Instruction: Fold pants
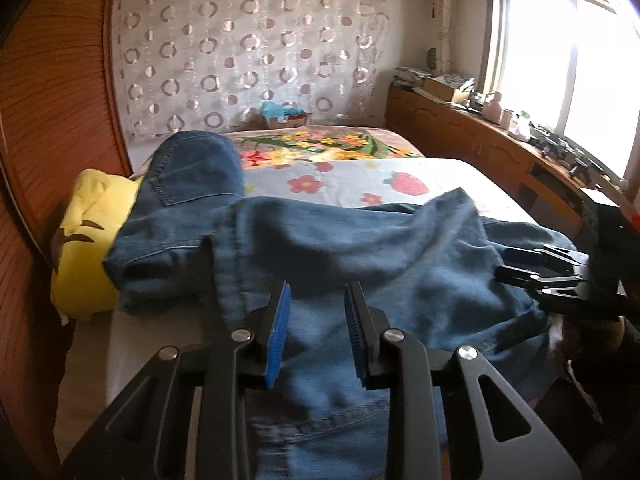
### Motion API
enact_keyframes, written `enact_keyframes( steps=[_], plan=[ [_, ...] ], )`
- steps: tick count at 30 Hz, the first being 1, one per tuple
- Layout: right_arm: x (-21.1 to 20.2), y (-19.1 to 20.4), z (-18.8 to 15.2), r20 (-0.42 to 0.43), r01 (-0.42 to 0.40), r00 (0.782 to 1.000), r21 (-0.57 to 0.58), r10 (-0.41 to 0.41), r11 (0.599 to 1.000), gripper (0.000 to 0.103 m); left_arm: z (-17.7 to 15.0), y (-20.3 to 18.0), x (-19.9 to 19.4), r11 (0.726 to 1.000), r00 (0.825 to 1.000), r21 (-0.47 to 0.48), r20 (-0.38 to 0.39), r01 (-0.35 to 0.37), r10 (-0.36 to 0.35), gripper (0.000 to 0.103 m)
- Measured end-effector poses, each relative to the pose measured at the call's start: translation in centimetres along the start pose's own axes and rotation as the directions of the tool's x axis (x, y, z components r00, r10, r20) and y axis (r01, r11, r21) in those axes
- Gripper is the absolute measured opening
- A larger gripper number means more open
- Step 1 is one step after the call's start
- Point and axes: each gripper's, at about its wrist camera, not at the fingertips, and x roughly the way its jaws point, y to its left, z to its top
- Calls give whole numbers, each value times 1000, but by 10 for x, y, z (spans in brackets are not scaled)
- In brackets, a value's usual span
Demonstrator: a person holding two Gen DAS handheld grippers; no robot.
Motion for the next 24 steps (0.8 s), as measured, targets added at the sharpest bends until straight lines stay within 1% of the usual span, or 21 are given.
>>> enact_keyframes(
  steps=[5,6,9,13,20,24],
  plan=[
    [1,1,-3,0,6,1000,0,-6,1000,57,3,-26,-1,1000,1000,20,26,15,-16,28],
    [1,1,-3,-1,6,1000,0,-6,1000,57,3,-28,0,1000,999,26,31,13,-14,32],
    [1,1,-3,0,7,1000,0,-7,1000,57,4,-41,2,999,999,50,44,-1,-2,36],
    [0,1,-3,1,9,1000,2,-9,1000,57,4,-53,8,998,1000,67,30,8,-10,41],
    [1,1,-5,1,12,1000,3,-12,1000,57,0,-59,14,999,999,49,26,21,-22,51],
    [1,1,-6,6,29,1000,10,-29,1000,57,-5,-61,21,999,999,35,9,31,-31,52]
  ],
)
